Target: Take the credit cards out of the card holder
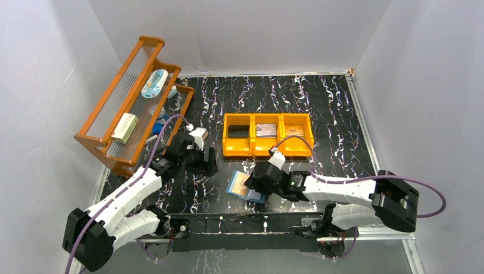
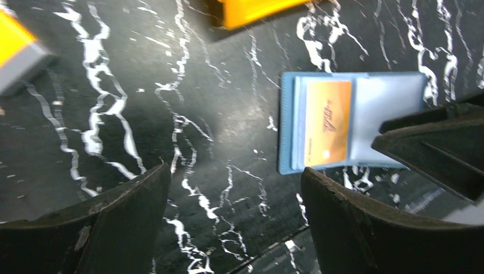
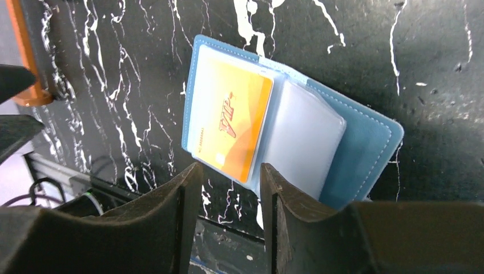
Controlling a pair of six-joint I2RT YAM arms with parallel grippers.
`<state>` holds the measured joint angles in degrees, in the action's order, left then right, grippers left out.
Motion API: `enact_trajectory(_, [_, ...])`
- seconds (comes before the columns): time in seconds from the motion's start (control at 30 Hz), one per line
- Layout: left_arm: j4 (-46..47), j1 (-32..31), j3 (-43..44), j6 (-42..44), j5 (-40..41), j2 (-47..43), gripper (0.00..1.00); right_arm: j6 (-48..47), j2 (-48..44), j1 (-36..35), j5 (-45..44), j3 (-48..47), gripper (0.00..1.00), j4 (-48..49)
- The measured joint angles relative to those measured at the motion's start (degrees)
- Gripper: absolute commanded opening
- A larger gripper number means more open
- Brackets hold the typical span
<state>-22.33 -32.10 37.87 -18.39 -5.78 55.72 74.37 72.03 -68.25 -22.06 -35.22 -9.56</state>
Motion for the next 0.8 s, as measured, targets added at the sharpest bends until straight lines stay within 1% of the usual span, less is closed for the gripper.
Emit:
enact_trajectory(0.07, [0.5, 0.0, 0.0, -1.3, -3.8, 1.6, 0.73, 0.7, -1.7, 0.1, 1.0, 2.4, 0.47, 2.3])
enact_trajectory(0.17, [2.6, 0.0, 0.0, -4.0, -9.9, 3.1, 0.68, 1.7, -2.9, 0.5, 3.1, 5.0, 0.46, 5.1])
enact_trajectory(0.23, [4.4, 0.0, -0.1, -5.7, -13.5, 3.7, 0.65, 2.2, -2.9, 1.1, 4.8, 6.2, 0.45, 7.0])
enact_trajectory(0.37, [7.0, 0.0, -0.5, -8.4, -18.9, 5.1, 0.55, 3.5, -2.7, 2.8, 7.7, 6.9, 0.44, 9.9])
enact_trajectory(0.43, [7.6, -0.2, -0.5, -9.2, -20.5, 6.0, 0.49, 3.8, -2.3, 3.3, 8.2, 6.6, 0.44, 10.8])
enact_trajectory(0.47, [7.9, -0.4, -0.5, -9.6, -21.2, 6.5, 0.48, 4.0, -1.8, 3.4, 8.2, 6.3, 0.41, 10.9])
enact_trajectory(0.67, [9.2, -2.3, -0.5, -11.3, -23.0, 10.5, 0.45, 5.2, 2.0, 6.1, 10.6, 5.6, 0.40, 11.5])
enact_trajectory(0.8, [9.8, -5.1, -0.4, -11.7, -22.8, 13.4, 0.44, 5.9, 3.1, 7.1, 11.4, 5.8, 0.40, 11.7])
